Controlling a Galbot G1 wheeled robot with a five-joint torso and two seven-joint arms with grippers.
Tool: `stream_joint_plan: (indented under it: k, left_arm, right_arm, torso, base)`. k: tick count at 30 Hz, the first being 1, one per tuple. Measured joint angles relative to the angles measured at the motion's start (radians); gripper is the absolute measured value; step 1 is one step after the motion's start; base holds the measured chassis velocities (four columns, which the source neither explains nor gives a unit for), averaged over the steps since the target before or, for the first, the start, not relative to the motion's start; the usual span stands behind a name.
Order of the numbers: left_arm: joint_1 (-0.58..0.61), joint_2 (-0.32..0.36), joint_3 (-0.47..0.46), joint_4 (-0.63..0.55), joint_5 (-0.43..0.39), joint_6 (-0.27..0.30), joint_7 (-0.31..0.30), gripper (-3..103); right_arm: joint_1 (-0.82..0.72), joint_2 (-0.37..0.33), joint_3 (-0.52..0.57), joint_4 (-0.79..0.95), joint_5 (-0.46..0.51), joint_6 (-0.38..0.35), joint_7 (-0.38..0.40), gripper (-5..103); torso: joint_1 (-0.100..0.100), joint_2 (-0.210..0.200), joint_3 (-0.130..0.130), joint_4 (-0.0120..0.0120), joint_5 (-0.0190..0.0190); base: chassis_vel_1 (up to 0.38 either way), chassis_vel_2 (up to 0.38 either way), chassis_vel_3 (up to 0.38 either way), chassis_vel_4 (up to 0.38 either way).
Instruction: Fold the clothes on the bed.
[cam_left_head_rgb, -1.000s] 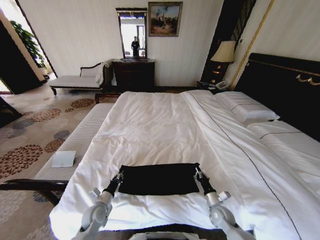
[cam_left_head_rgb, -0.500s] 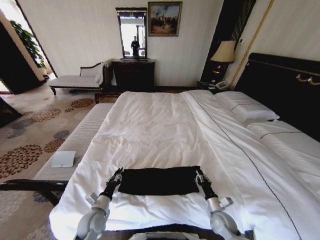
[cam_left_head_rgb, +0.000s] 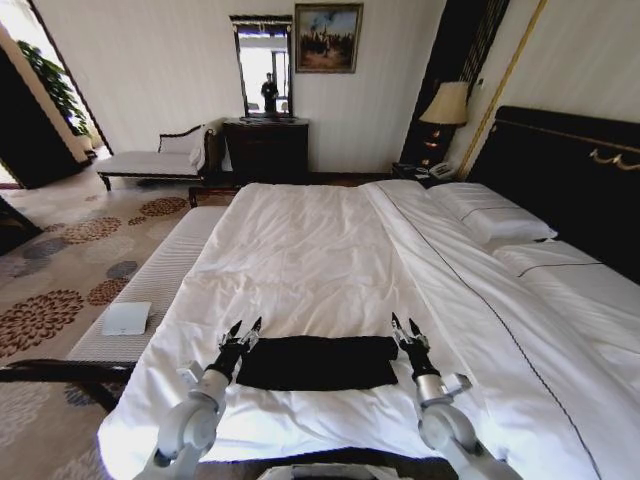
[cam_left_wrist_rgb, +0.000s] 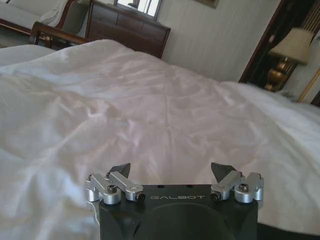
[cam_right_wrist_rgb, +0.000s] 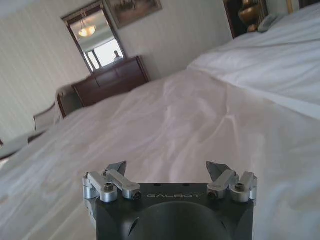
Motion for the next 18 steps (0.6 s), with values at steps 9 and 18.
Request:
stream_joint_plan:
  k: [9,18]
  left_arm:
    - [0.020,0.037,0.034,-0.002,0.130,0.141,-0.100,100]
    - [0.128,0.071,0.028,-0.099,0.163,0.253,-0.146,100]
  right_arm:
    - [0.135,-0.051,-0.113,-0.022,0.006,-0.331,0.176,100]
    - [0.065,-0.100,-0.140,0.062,0.002,-0.459,0.317,100]
  torso:
    - [0.000,0.000,0.000,0.0004,0.0000]
    - [0.000,0.000,0.000,0.0001,0.0000]
  base:
    - [0.000,0.000,0.000,0.000]
    - [0.000,0.000,0.000,0.000]
